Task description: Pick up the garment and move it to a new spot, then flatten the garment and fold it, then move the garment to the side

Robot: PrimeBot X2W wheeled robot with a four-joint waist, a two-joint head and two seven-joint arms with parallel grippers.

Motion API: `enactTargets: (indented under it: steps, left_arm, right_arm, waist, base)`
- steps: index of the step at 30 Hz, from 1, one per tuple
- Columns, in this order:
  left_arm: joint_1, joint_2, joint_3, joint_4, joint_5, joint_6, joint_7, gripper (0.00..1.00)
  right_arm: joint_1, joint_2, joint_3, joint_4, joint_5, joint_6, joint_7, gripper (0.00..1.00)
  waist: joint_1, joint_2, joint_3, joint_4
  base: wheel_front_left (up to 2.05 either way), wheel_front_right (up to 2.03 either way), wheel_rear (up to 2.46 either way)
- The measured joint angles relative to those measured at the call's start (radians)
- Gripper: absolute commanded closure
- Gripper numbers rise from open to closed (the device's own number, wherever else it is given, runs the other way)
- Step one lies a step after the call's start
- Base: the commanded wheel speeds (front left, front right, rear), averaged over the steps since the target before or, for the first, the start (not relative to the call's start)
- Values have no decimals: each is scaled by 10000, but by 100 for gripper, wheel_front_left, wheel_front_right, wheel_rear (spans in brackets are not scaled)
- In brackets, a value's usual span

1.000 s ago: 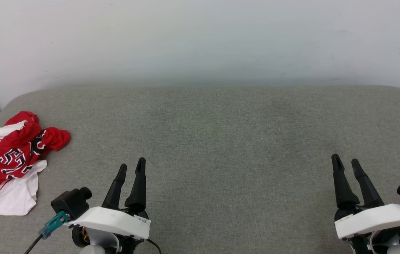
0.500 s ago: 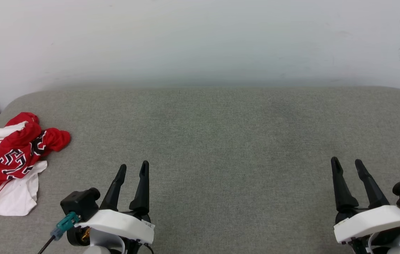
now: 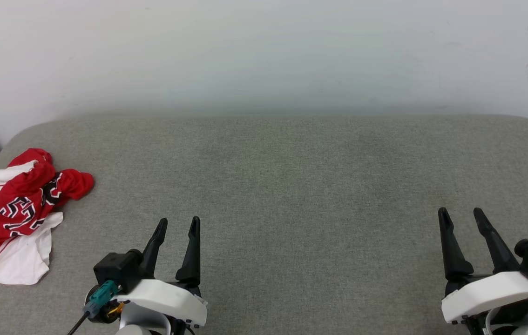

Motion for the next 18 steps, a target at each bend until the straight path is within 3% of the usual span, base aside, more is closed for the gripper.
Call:
enactTargets:
  steps: [18]
  left_arm:
    - [-52, 4, -130, 180, 1189, 211, -339, 0]
  right_arm:
    - [103, 2, -104, -140, -1101, 2, 29, 0]
  waist:
    - [0, 0, -20, 20]
  base:
    - [0, 0, 0]
